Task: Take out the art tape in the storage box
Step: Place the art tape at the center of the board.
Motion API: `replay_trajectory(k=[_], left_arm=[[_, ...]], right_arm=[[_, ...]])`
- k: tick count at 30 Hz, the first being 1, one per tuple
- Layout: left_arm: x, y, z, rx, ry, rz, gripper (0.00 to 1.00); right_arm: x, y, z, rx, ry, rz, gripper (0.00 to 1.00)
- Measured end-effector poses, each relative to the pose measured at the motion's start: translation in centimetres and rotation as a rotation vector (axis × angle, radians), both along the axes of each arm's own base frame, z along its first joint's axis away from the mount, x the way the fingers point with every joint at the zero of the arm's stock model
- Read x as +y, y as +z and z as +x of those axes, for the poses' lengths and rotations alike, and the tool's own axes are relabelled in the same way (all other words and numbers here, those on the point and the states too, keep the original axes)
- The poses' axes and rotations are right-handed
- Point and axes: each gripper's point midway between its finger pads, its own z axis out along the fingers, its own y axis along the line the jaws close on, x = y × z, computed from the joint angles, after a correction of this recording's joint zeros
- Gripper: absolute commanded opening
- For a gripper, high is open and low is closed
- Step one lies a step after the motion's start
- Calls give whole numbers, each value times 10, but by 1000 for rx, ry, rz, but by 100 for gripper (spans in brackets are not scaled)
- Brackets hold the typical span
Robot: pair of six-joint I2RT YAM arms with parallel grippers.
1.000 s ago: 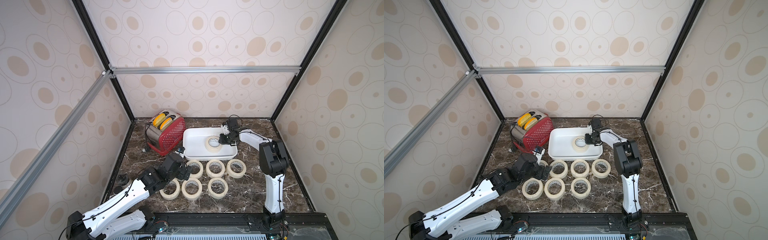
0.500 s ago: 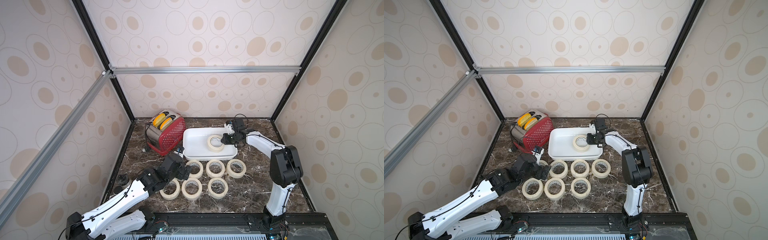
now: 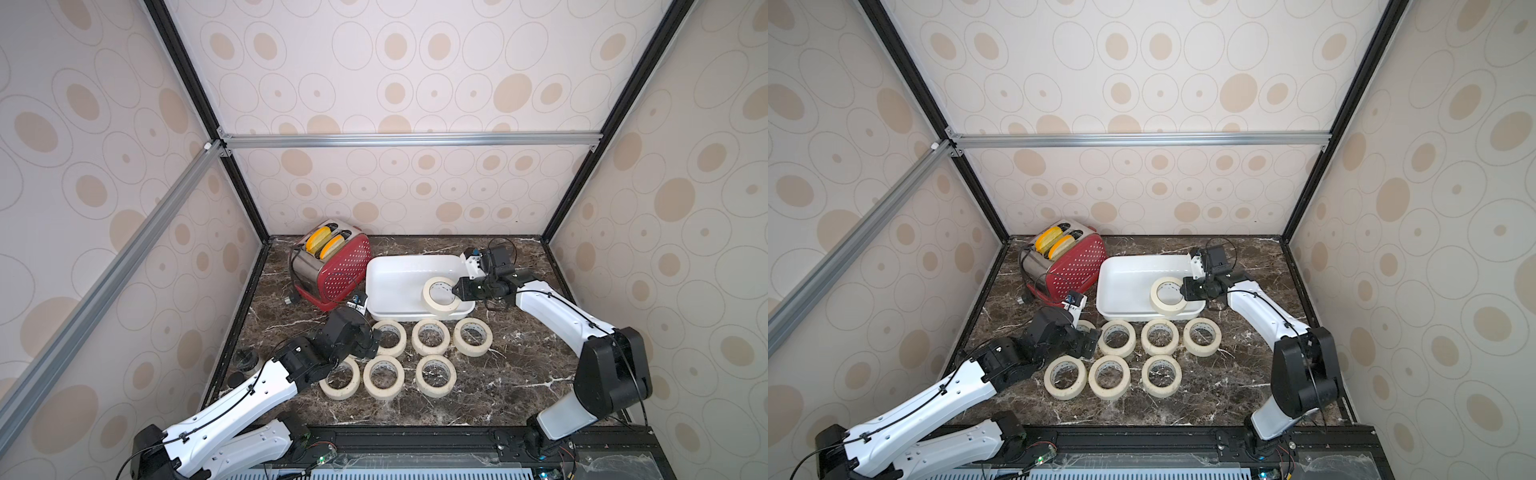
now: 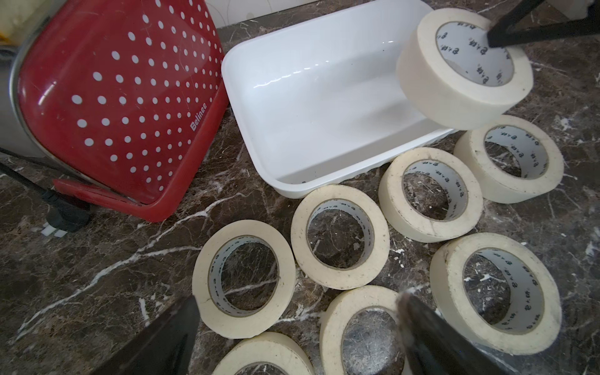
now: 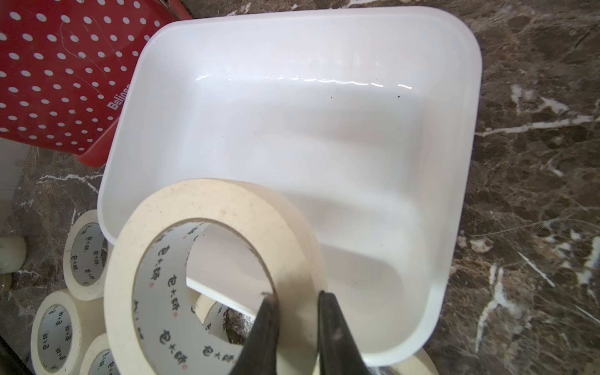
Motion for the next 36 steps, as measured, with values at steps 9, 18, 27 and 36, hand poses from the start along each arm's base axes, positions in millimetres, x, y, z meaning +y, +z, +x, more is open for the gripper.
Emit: replay_trajectory(k=[9, 18, 27, 36], left_arm=[[-3, 5, 4, -21, 3, -19, 99], [-7, 2, 8, -20, 2, -16, 99], [-10, -3, 11, -14, -4, -2, 99], [-11, -5, 11, -9, -6, 6, 99]], right_arm=[[-24, 13, -50, -6, 21, -33, 19], [-56, 2, -104, 54, 1, -107, 20], [-80, -22, -154, 143, -34, -132, 19], [-92, -44, -183, 225, -72, -141, 19]])
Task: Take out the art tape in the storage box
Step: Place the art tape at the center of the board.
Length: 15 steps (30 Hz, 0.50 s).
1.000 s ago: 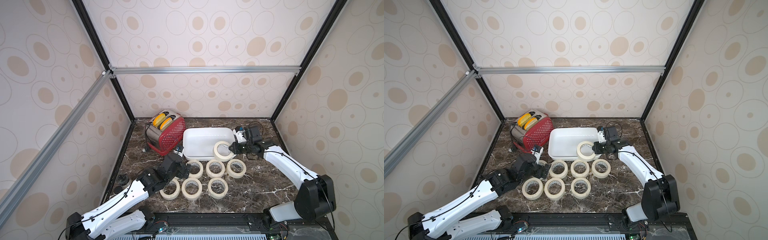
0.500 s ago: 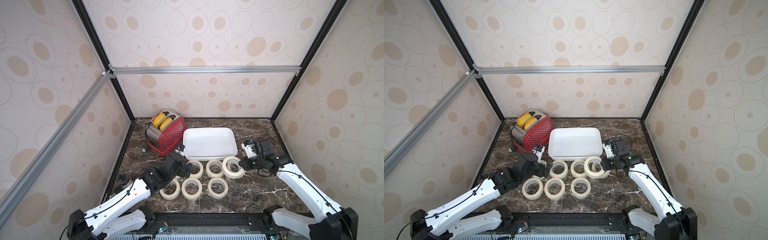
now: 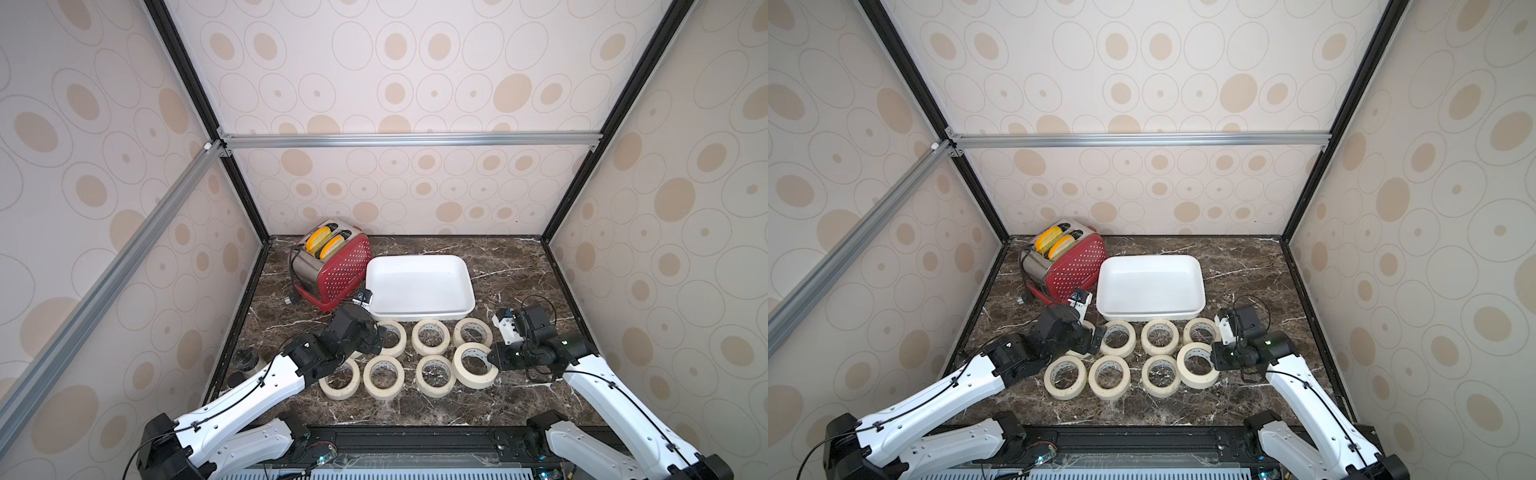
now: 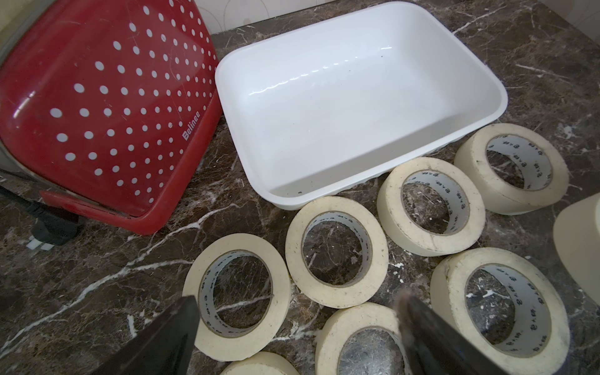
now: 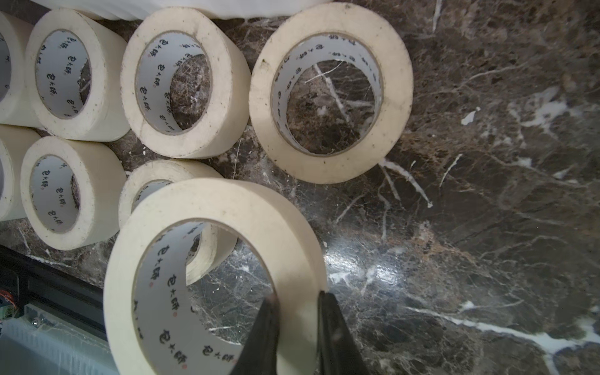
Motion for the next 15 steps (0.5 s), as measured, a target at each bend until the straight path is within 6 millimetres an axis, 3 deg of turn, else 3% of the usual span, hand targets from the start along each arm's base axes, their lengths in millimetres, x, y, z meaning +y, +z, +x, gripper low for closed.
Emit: replay_trajectory(k=[15], left_arm=[[0, 1, 1, -3, 2, -2, 99]], right_arm=[[-23, -37, -8, 67, -158, -83, 19]])
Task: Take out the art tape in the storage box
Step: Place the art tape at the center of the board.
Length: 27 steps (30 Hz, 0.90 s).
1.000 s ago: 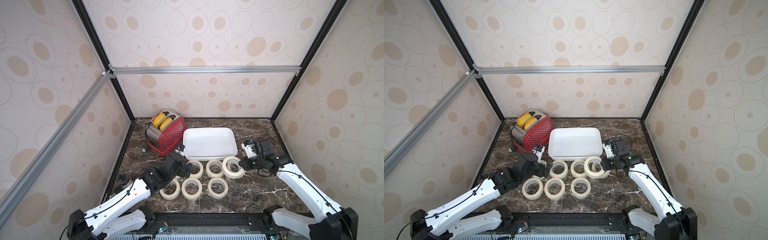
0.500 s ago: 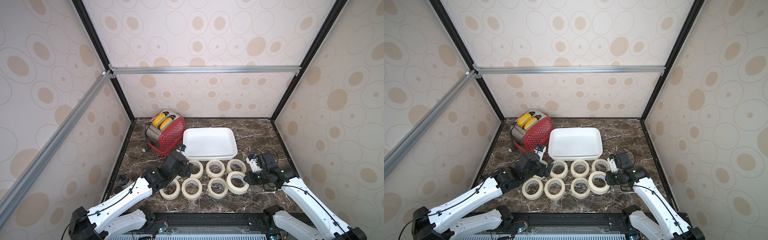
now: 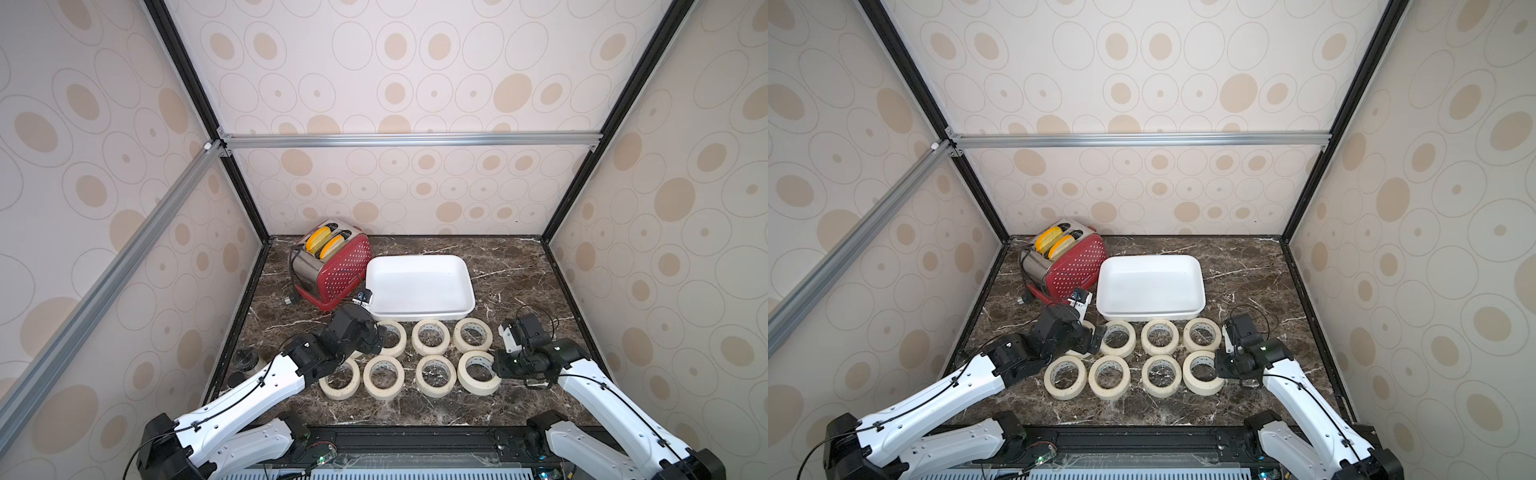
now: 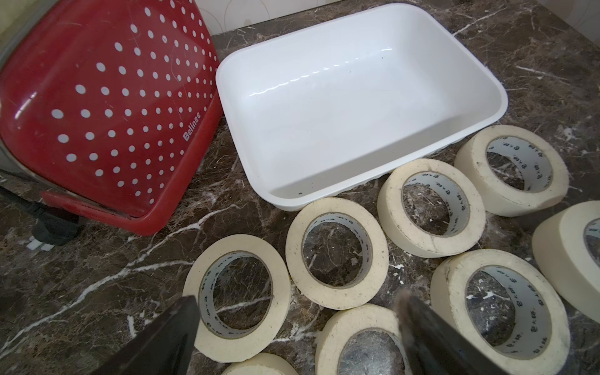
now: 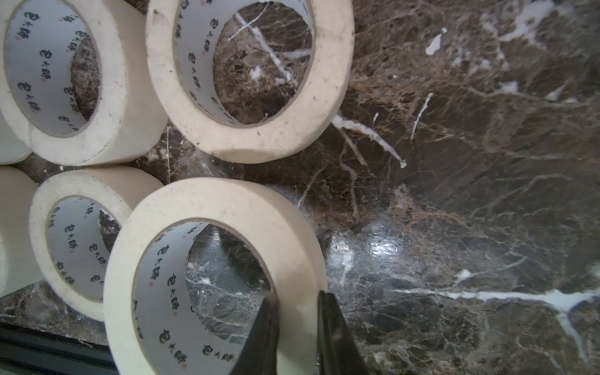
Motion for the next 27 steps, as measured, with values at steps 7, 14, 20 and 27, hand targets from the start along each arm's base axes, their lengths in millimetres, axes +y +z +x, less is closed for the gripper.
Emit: replay_trajectory(k=[7, 14, 20, 27], left_arm=[[1, 0, 1, -2, 4, 1, 99], [6, 3, 3, -21, 30, 15, 99], [15, 11, 6, -58, 68, 24, 99], [23, 19, 8, -88, 101, 22, 99]], right_arm=[[-3, -9, 6, -12, -24, -22, 19], [2, -22, 13, 1, -23, -13, 21], [7, -22, 19, -18, -23, 11, 33], [3, -13, 27, -81, -28, -6, 51]])
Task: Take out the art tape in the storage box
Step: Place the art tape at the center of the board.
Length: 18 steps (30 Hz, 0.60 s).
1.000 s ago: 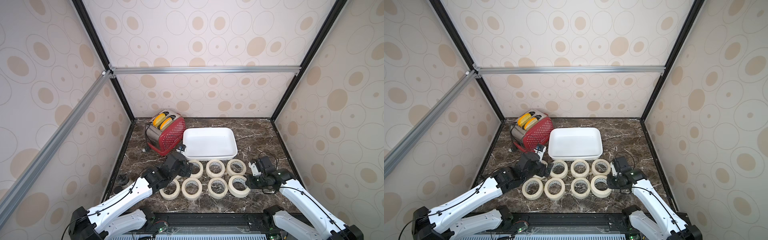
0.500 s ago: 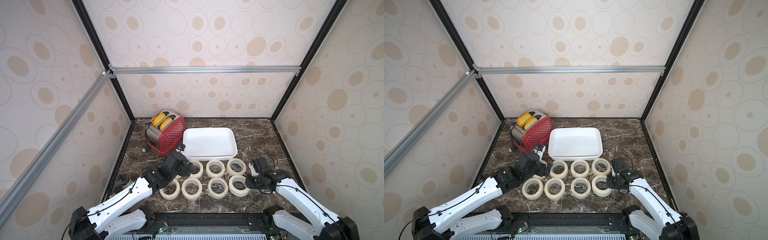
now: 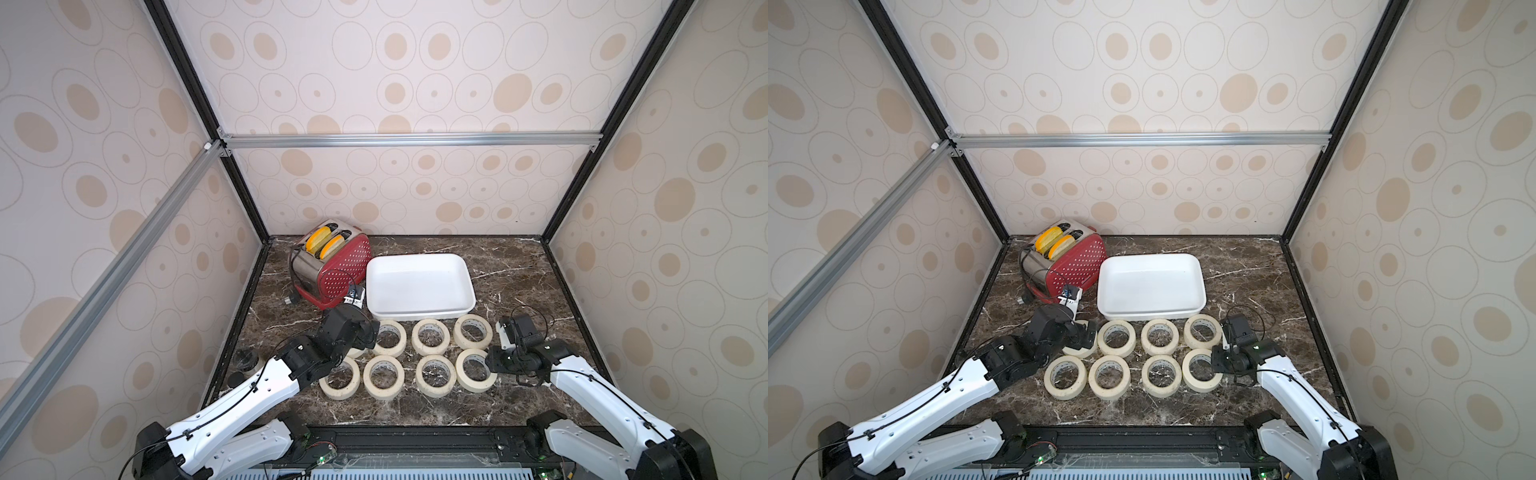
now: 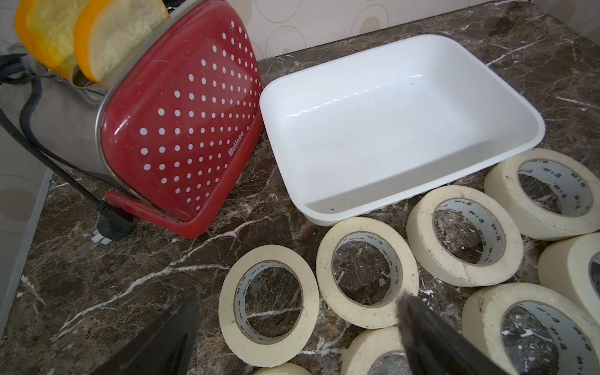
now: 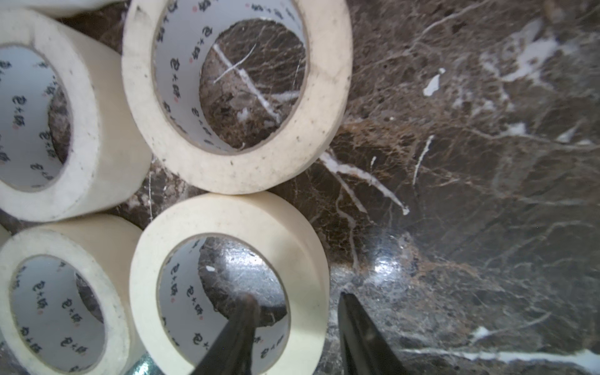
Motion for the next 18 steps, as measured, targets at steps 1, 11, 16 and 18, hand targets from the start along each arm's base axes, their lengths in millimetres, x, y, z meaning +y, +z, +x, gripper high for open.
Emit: replay_trajectory(k=[1, 11, 16, 18], left_arm=[[1, 1, 0, -2, 5, -1, 99], [44, 6, 16, -44, 165, 19, 99], [66, 9, 16, -83, 249, 12, 99], [72, 8, 14, -100, 274, 9, 99]], right_arm=[[-1, 4, 3, -18, 0, -8, 55], [-17, 73, 50, -333, -24, -105, 94], [-36, 108, 74, -531, -95, -185, 100], [-43, 120, 84, -613, -133, -220, 100]])
